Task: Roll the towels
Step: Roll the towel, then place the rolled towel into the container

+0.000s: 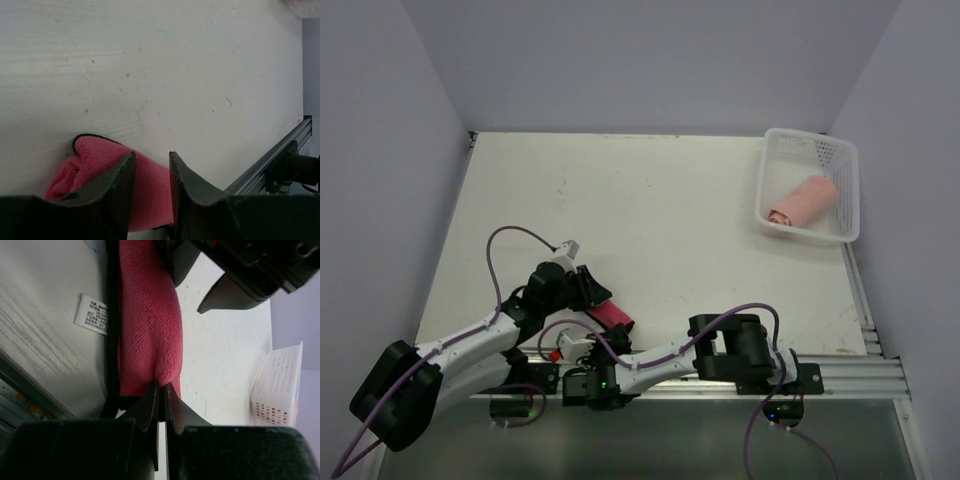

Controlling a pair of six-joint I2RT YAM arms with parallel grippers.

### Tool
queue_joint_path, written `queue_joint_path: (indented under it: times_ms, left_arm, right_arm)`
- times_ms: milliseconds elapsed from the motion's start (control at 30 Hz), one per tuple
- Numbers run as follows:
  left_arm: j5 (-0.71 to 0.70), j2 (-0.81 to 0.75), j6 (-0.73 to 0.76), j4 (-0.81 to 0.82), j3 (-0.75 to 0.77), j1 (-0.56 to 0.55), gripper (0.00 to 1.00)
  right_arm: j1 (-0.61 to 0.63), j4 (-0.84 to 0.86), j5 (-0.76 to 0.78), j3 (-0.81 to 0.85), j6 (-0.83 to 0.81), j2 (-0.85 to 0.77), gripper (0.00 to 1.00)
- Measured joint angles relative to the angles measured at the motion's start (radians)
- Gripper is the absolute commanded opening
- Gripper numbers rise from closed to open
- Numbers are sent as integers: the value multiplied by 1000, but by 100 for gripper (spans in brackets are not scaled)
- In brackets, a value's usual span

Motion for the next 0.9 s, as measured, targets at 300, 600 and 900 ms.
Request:
queue_joint_path:
  times_ms: [300, 600, 900]
  left_arm:
    - [-1, -29, -36, 69, -97, 0, 37]
    - [-13, -16, -43, 118, -121, 0, 35]
    - [-49, -59, -48, 126, -148, 0, 34]
  right_arm:
    - [5, -10, 6, 3, 1, 2, 18]
    - [5, 57, -72, -84, 1, -163, 50]
    - [-14, 190, -240, -198, 4, -469, 60]
